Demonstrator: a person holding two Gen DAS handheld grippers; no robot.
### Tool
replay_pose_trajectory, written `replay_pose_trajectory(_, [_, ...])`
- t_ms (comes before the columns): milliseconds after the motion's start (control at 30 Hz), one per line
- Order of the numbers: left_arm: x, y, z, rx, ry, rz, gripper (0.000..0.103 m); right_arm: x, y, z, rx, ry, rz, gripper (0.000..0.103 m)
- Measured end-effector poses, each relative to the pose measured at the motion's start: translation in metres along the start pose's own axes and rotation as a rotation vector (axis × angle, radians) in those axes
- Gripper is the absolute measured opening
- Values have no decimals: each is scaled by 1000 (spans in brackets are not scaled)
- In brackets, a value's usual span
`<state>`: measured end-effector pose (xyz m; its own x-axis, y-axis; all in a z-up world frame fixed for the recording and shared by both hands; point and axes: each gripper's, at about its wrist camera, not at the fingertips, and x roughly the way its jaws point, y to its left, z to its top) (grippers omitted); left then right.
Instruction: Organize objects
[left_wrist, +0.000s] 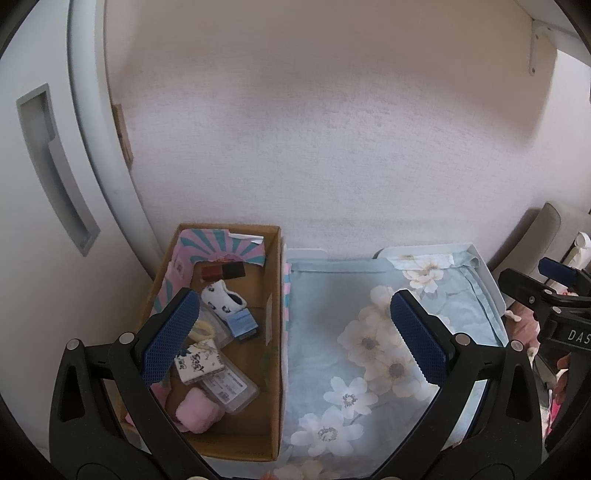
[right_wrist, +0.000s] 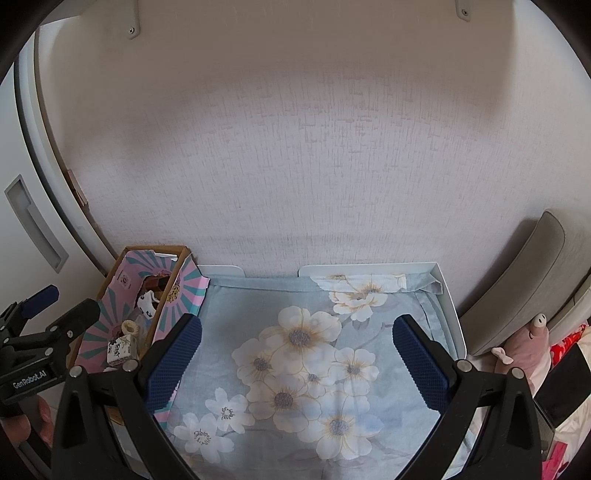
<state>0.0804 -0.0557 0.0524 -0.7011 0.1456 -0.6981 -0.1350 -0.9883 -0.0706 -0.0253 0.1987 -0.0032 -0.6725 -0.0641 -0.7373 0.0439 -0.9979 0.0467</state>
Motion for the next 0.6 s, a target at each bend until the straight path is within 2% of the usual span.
replay_pose_trajectory(167, [-2, -2, 0, 9, -16, 7, 103, 0, 0, 0, 2, -1, -1, 103])
replay_pose_trajectory(333, [-4, -3, 1, 1, -24, -33, 103, -1, 0, 3, -1, -5, 2, 103])
replay_pose_trajectory(600, [-4, -3, 0, -2, -46, -20, 103, -1, 0, 4, 3, 0, 1, 103])
